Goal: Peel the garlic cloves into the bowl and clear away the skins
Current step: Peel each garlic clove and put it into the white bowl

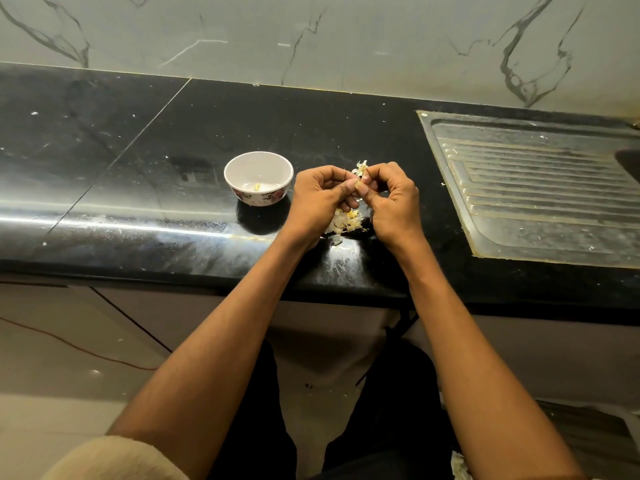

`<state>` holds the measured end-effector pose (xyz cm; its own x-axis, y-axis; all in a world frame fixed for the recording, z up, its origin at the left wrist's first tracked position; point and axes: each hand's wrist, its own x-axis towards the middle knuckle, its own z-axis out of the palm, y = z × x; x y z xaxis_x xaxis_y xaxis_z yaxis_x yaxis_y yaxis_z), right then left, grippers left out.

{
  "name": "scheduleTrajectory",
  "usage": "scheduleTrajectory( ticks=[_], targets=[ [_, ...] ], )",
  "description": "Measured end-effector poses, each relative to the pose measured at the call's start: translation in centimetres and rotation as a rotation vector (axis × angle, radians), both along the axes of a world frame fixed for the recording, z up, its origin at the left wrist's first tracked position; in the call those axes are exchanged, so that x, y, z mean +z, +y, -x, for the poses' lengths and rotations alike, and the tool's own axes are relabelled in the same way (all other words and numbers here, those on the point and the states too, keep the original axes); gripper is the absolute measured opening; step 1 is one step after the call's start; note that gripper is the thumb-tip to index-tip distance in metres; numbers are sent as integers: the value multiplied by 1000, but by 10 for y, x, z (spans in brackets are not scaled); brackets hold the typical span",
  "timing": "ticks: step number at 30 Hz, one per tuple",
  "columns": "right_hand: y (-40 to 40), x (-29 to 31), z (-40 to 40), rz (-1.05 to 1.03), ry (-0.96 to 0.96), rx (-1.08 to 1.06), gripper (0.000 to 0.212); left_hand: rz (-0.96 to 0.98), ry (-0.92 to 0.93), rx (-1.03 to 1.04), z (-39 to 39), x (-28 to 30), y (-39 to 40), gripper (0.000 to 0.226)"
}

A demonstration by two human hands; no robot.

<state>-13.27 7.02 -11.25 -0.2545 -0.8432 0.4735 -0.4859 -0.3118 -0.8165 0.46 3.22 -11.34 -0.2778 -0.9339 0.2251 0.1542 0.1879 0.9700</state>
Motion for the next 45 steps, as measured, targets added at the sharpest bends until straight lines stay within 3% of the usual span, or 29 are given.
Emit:
scheduleTrajectory(
  ticks=[11, 30, 37, 45],
  targets=[
    [1, 3, -1, 0, 32, -33, 16, -7, -63, -7, -1, 1, 3, 13],
    [4, 5, -2, 0, 6, 14, 16, -24, -36, 157, 3, 3, 9, 7],
    [6, 5, -1, -9, -8, 29, 19, -49, -7, 81, 0, 2, 6, 10],
    [5, 4, -1, 7, -6, 50, 7, -93, 116, 14, -5, 3, 2, 8]
  ],
)
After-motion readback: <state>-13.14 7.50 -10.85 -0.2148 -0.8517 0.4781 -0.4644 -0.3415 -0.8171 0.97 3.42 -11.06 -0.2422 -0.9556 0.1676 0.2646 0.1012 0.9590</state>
